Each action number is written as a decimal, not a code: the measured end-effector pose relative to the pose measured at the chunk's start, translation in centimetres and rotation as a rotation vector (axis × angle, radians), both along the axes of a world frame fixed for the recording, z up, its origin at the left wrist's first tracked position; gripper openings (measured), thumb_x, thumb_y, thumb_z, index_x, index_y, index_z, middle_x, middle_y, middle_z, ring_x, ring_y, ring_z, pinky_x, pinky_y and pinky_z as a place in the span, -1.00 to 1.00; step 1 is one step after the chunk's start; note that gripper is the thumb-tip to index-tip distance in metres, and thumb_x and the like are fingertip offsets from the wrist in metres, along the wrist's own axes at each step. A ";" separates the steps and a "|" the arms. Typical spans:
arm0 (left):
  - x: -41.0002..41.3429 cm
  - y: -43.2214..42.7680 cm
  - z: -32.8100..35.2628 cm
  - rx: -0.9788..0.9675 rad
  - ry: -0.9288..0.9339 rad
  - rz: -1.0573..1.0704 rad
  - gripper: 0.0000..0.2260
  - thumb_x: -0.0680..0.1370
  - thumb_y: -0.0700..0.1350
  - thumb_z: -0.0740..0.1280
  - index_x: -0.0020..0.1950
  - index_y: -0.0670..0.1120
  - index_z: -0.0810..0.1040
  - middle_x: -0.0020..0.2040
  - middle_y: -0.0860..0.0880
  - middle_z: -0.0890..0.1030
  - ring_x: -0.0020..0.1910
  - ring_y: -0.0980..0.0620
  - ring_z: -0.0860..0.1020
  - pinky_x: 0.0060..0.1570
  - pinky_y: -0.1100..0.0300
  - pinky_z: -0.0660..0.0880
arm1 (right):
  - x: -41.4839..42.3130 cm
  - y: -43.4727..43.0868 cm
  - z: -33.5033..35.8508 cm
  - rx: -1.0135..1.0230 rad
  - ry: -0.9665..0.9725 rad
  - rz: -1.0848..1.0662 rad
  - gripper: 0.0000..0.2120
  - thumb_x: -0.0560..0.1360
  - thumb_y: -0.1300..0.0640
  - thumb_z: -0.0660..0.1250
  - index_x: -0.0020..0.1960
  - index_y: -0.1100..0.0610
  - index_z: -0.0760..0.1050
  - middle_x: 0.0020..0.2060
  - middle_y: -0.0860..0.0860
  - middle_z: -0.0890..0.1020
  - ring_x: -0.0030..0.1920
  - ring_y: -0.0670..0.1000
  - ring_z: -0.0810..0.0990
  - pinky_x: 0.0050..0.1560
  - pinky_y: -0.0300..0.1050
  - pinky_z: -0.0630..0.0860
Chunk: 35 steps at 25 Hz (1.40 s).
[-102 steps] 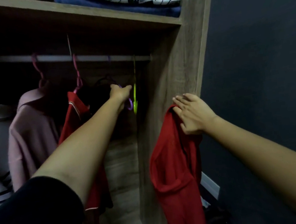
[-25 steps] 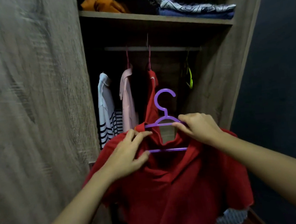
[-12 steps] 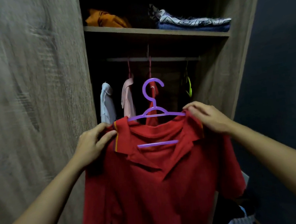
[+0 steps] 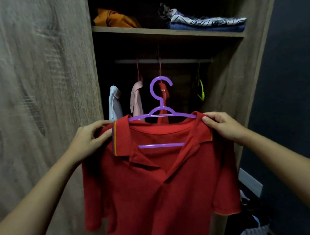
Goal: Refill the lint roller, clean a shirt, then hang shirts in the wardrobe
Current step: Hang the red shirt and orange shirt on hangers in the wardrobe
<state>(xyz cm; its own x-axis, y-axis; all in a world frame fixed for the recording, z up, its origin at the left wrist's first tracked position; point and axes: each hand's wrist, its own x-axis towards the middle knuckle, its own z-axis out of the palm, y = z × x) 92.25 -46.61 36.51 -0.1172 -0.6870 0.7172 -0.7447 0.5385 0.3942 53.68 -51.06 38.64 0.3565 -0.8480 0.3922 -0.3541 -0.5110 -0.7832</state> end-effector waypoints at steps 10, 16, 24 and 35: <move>-5.0 -0.2 -1.7 -0.136 -0.123 0.125 -0.56 0.42 0.23 0.11 -0.25 -0.13 0.50 -0.45 -0.16 0.53 -0.43 -0.17 0.55 -0.41 0.09 0.38 | 1.4 0.2 -0.5 -0.402 0.243 -0.498 -0.69 0.49 0.25 0.29 0.22 0.17 0.44 -0.01 0.07 0.64 0.00 0.01 0.56 0.11 -0.17 0.41; -14.5 -1.8 -2.8 -0.085 -0.285 0.290 -0.70 0.46 0.10 0.19 -0.26 -0.12 0.46 -0.47 -0.20 0.59 -0.51 -0.23 0.56 -0.59 0.11 0.40 | 6.1 -0.8 -1.0 0.356 -0.225 -0.196 -0.68 0.62 0.19 0.07 0.36 0.20 0.22 0.19 0.26 0.54 -0.12 -0.01 0.53 -0.03 -0.18 0.40; -21.0 -6.4 0.3 0.145 -0.104 0.192 -0.54 0.54 0.28 -0.04 0.04 0.04 0.52 0.01 -0.16 0.65 0.09 -0.28 0.55 -0.02 -0.03 0.45 | 3.4 -8.8 0.8 0.393 -0.483 -0.323 -0.66 0.55 0.20 0.22 -0.39 0.10 0.31 -0.69 -0.10 0.41 -0.66 -0.19 0.38 -0.59 -0.35 0.30; -20.3 -28.3 7.9 0.363 0.342 0.228 -0.31 0.49 -0.11 0.35 0.48 -0.28 0.06 0.43 -0.33 0.26 0.41 -0.25 0.26 0.34 0.09 0.22 | 1.6 -18.9 5.8 0.249 -0.338 -0.189 -0.73 0.32 0.49 0.17 -0.37 0.15 0.34 -0.62 -0.02 0.40 -0.64 -0.12 0.37 -0.57 -0.35 0.29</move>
<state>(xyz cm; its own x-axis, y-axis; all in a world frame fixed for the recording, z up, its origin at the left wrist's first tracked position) 71.99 -74.94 44.41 0.2616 -0.8784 0.4001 -0.6237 0.1625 0.7646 55.29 -70.00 44.40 0.0739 -0.9690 0.2358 -0.1266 -0.2436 -0.9616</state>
